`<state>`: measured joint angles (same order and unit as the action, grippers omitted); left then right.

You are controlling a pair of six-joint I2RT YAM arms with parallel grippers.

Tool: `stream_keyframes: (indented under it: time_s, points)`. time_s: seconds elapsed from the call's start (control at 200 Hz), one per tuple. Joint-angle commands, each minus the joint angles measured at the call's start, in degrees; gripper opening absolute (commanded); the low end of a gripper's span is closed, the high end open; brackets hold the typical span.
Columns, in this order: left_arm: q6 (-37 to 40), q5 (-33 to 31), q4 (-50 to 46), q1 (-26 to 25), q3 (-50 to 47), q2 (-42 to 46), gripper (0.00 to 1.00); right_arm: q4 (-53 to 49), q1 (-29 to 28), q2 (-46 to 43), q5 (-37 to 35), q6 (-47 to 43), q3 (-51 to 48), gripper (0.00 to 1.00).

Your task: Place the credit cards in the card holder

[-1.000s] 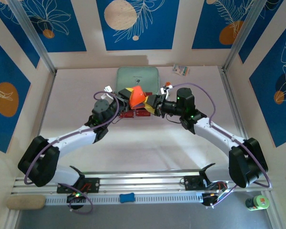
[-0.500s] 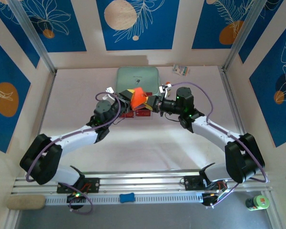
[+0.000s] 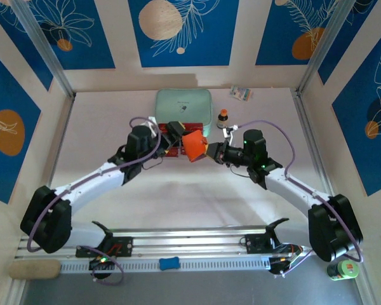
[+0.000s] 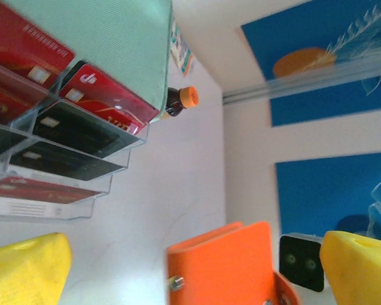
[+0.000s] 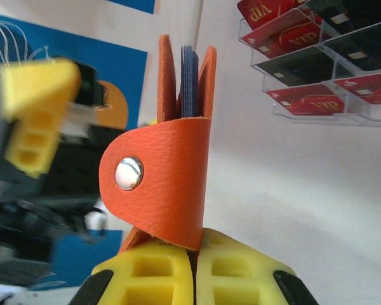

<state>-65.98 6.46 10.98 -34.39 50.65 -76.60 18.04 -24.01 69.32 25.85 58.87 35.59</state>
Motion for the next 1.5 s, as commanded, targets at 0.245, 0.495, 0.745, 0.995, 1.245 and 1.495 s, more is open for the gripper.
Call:
stream_keyframes:
  time_s: [0.245,0.495,0.745,0.995,1.245,1.495]
  points:
    - [23.18,-5.12,-38.40,-4.16,25.25,-11.24,1.00,-7.31,-3.08,-1.20,-5.77,-11.70,0.66,0.00]
    - [25.72,-12.01,-44.04,-7.35,30.97,-16.33,1.00,-9.31,-4.42,-1.11,-7.30,-12.96,1.75,0.00]
    - [25.72,-12.35,-43.68,-8.35,32.36,-18.67,1.00,-9.86,-5.17,-0.37,-7.87,-13.17,2.62,0.00]
    - [25.85,-12.00,-43.30,-9.25,32.93,-20.55,1.00,-10.42,-5.43,-0.45,-8.57,-13.08,2.85,0.00]
    - [25.02,-12.98,-42.98,-9.60,29.64,-18.73,1.00,-12.48,-4.93,-0.42,-10.63,-13.00,2.99,0.00]
    - [25.19,-15.13,-43.59,-9.63,23.96,-13.02,1.00,-13.62,-2.37,-0.68,-11.95,-11.78,1.64,0.00]
